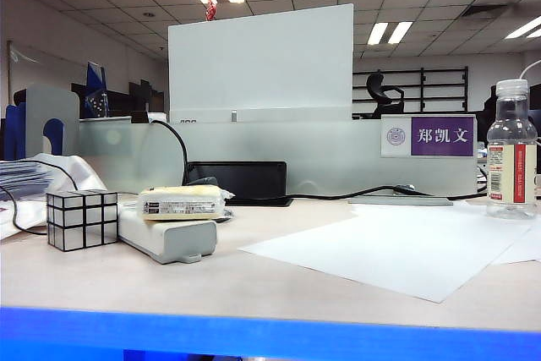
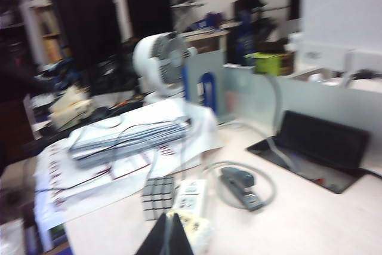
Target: Press the button on the power strip.
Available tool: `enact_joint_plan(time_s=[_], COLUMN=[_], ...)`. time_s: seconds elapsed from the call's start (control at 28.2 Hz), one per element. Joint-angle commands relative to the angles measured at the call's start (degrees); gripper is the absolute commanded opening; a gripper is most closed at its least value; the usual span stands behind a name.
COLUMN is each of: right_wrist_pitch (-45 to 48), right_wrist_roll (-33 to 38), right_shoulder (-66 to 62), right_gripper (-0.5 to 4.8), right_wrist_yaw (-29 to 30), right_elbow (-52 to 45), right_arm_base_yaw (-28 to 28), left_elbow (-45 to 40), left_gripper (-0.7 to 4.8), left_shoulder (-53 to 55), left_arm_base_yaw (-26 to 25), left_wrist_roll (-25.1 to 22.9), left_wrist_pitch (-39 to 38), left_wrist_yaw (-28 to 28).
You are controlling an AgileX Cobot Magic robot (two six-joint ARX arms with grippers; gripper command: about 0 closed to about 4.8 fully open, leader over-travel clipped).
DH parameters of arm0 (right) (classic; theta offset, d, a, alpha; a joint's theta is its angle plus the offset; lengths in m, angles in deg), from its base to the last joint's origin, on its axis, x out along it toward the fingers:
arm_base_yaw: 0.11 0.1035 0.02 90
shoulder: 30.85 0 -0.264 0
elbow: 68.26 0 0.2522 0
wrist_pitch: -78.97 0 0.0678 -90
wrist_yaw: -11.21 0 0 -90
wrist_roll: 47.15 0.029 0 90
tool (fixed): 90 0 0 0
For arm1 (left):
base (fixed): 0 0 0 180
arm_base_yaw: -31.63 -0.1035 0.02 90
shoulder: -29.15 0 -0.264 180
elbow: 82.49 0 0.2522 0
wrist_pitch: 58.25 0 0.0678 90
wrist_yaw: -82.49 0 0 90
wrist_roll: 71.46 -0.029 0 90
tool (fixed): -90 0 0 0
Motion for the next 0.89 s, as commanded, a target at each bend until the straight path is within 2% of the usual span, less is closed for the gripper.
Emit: enact_joint_plan(time_s=[0.04,0.07,0.11,0.18,0.25,0.32,0.39,0.46,0.53,0.89], right_wrist_pitch=[-4.6,-5.8,-7.6,-11.1,-14.8,-18.3,-21.8,-24.1,-25.3,-16.2], right_wrist_roll=[0.2,0.2,0.2,0.2,1.2,1.5,2.9,5.0,6.1,7.0], right_shoulder=[4.5,5.7,7.9,11.4,15.3,19.1,22.3,24.4,24.4,24.4], right_gripper=[0.03,0.03,0.03,0.03,0.03,0.03,0.03,0.03,0.03,0.03], right_wrist_yaw=[-4.3,-5.1,-7.0,-10.4,-13.8,-14.8,-14.8,-16.2,-16.3,-17.4], right_elbow=[0.3,0.3,0.3,0.2,0.2,0.2,-0.2,-1.7,-2.6,-11.4], right_arm_base_yaw=[-0.1,-0.1,-0.1,-0.1,-0.1,-0.1,0.0,0.0,-0.1,-0.1], left_elbow=[-9.6,-11.4,-15.8,-22.2,-27.1,-29.7,-30.2,-32.2,-33.5,-40.5], left_gripper=[-0.05,-0.05,-0.05,-0.05,-0.05,-0.05,-0.05,-0.05,-0.05,-0.05], left_shoulder=[-12.6,-15.3,-22.1,-32.2,-41.3,-45.2,-44.2,-44.5,-44.7,-45.2], left_arm_base_yaw=[0.0,0.0,0.0,0.0,0.0,0.0,0.0,0.0,0.0,0.0], left_wrist_roll=[9.0,11.1,16.0,21.3,23.0,23.4,23.3,23.0,22.5,23.2], left_wrist_pitch=[5.6,6.8,11.3,19.4,23.3,20.5,16.5,17.1,17.4,25.7], left_wrist_yaw=[-0.5,-0.5,-0.5,-0.8,-3.5,-5.2,-4.3,-2.0,-2.0,-1.6])
